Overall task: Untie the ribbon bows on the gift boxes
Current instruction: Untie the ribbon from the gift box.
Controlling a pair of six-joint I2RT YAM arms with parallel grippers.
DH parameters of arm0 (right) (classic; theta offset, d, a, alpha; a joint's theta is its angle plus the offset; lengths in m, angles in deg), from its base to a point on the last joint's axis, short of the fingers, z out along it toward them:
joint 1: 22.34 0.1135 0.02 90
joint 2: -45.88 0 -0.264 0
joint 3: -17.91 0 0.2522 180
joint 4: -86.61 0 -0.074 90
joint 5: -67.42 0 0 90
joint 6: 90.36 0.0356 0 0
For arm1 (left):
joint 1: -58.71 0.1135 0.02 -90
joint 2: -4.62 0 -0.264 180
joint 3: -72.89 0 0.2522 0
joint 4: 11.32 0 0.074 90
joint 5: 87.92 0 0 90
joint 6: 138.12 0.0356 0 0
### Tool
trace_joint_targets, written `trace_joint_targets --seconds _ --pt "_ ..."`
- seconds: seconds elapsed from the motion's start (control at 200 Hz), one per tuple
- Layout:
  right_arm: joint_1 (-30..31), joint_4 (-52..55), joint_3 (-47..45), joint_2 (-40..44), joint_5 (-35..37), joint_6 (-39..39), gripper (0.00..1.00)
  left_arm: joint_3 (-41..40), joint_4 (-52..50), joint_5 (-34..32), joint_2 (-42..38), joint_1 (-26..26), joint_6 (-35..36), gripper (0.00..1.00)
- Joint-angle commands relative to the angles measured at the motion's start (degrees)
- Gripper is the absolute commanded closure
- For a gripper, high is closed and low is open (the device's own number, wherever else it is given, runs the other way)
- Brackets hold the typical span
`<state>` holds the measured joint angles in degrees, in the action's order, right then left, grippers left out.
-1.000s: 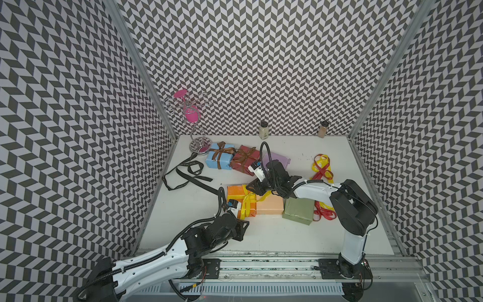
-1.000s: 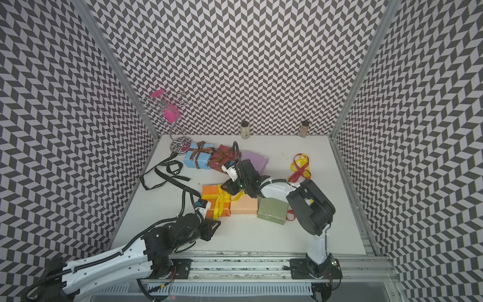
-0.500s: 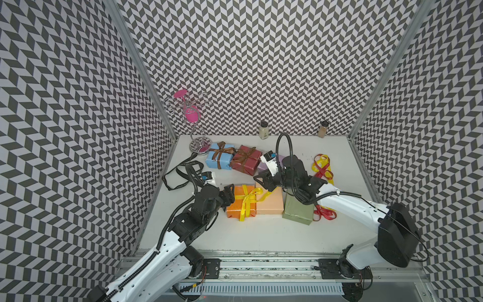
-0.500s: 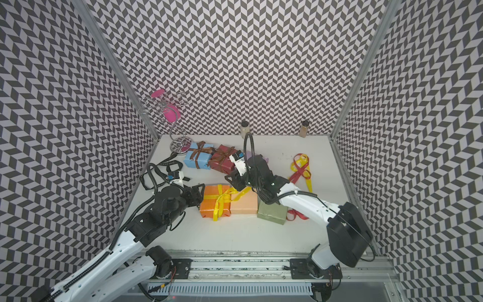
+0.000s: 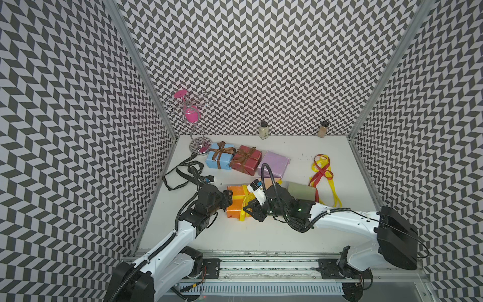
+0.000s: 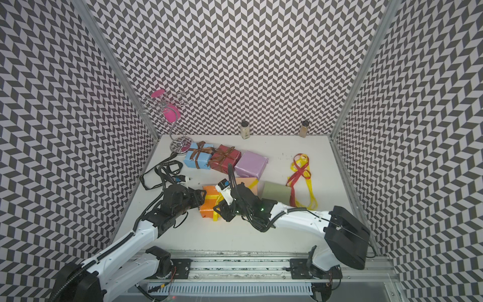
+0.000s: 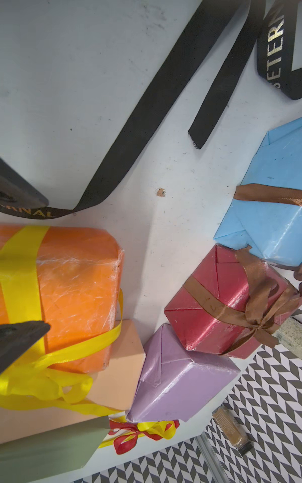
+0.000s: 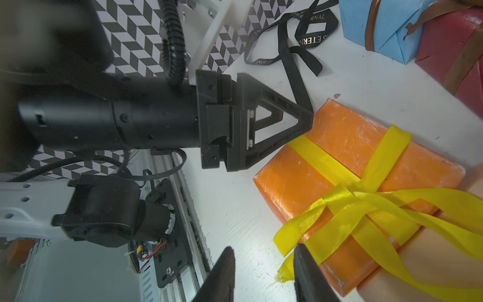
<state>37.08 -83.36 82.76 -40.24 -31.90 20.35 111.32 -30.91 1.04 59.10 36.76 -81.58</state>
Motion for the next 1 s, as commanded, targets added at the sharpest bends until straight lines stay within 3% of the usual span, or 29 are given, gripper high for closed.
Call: trace_joint_targets --seconds 0.0,0.411,0.746,0.996 --pt "0.68 -4.27 1.54 -2.83 2.27 1.87 0.64 -0.65 5.24 -0.12 0.89 0.25 1.02 0.32" --pt "0.87 -6.15 4.41 -10.32 4.43 5.17 0.67 3.15 9.85 -0.28 12.06 0.65 3.48 0.32" --pt "0.92 -5.15 7.16 -14.38 8.92 4.88 0.63 1.88 10.74 -0.26 11.97 0.69 3.33 0.33" --pt "0.87 -4.42 8.45 -15.93 9.82 4.59 0.77 1.24 11.43 -0.37 12.65 0.73 3.46 0.33"
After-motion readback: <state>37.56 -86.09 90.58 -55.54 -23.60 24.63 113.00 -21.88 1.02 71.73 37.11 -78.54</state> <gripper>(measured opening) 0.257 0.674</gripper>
